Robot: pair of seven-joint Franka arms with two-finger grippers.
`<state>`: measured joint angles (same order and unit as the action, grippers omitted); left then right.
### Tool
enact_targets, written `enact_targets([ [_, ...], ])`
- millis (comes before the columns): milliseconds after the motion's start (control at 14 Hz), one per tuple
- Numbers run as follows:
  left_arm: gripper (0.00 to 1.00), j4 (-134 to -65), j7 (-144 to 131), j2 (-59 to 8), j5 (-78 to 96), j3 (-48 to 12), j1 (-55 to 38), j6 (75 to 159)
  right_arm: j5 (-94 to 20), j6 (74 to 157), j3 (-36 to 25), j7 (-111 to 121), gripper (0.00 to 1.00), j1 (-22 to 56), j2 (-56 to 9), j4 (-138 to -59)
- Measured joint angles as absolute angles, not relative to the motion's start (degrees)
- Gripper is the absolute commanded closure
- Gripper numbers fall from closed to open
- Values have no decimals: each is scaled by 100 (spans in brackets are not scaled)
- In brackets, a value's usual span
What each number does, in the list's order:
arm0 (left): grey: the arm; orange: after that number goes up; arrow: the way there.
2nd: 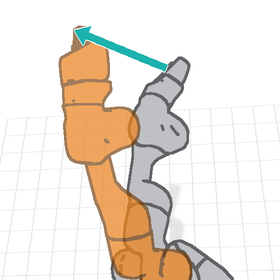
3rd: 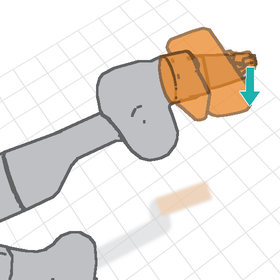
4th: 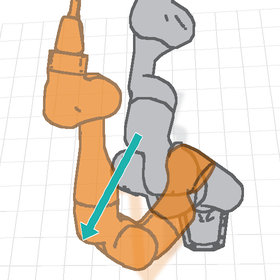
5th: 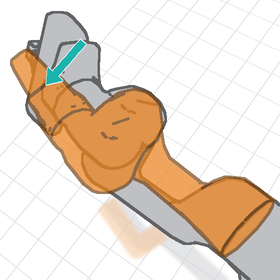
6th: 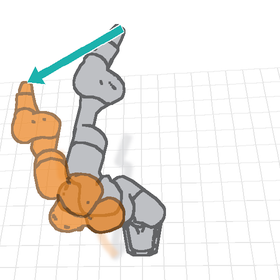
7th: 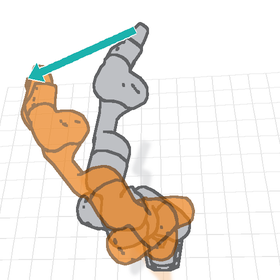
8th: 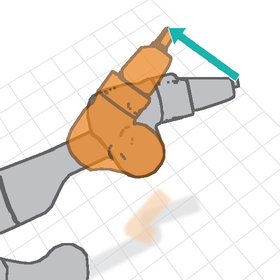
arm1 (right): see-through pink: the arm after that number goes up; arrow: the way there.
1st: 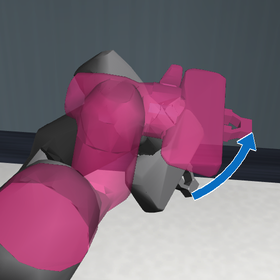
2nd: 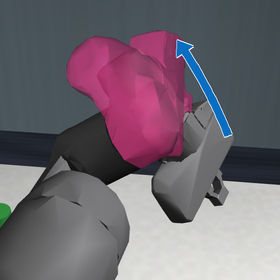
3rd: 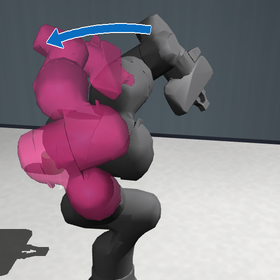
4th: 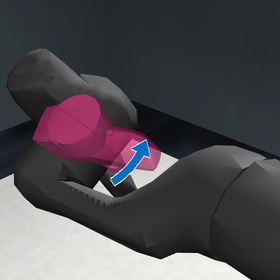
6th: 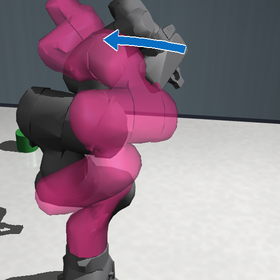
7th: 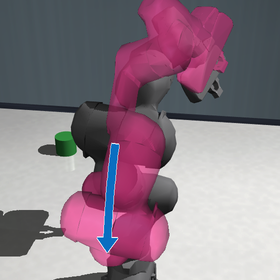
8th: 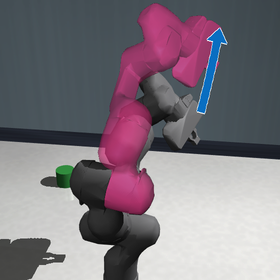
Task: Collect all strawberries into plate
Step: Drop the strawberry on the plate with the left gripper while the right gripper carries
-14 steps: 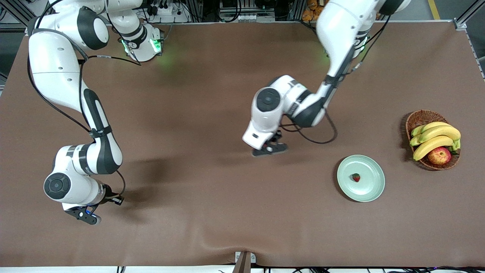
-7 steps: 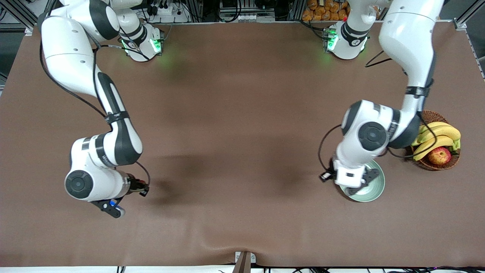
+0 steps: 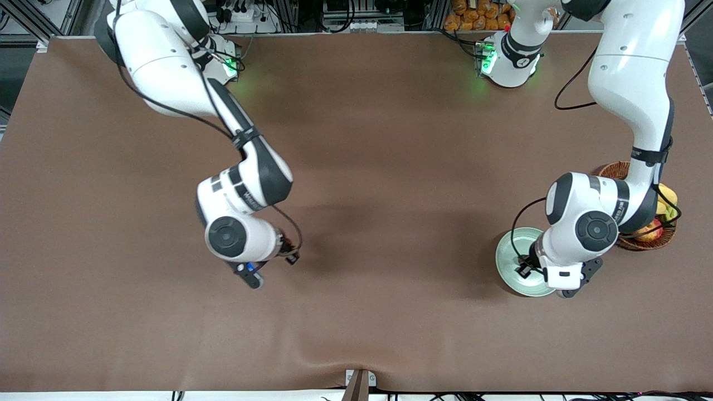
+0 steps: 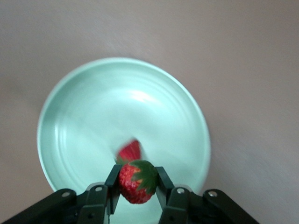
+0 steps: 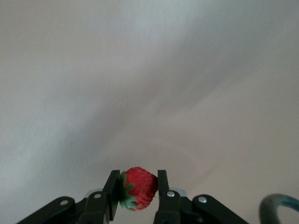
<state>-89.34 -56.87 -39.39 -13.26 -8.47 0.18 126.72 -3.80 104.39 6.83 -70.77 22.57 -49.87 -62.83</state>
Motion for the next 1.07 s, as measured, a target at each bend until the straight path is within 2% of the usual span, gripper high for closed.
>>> enact_targets([
  [72, 100, -8916, -5673, -4020, -1390, -845, 121, 12733, -424, 10461, 719, -7329, 100, 2426, -4989, -6284],
  [143, 92, -8898, -5643, -4081, -1415, -843, 203, 12802, -508, 10508, 735, -7566, 100, 2608, -4996, -6289],
  [215, 66, -8881, -5612, -4125, -1422, -842, 283, 12880, -615, 10592, 739, -7824, 100, 2807, -5010, -6297],
  [286, 1, -8867, -5584, -4152, -1424, -842, 343, 12924, -688, 10742, 741, -8056, 100, 3000, -5030, -6309],
  [644, 0, -8788, -5538, -4164, -1499, -852, 383, 12957, -789, 11355, 746, -8599, 100, 3824, -5145, -6754],
  [788, 0, -8743, -5538, -4157, -1508, -854, 386, 12957, -789, 11446, 742, -8612, 100, 4038, -5166, -7047],
  [1002, 0, -8736, -5538, -4057, -1511, -951, 280, 12931, -791, 12006, 741, -8811, 100, 4236, -5174, -7299],
  [1074, 0, -8739, -5538, -4015, -1512, -969, 125, 12899, -791, 12147, 741, -8853, 70, 4279, -5178, -7351],
])
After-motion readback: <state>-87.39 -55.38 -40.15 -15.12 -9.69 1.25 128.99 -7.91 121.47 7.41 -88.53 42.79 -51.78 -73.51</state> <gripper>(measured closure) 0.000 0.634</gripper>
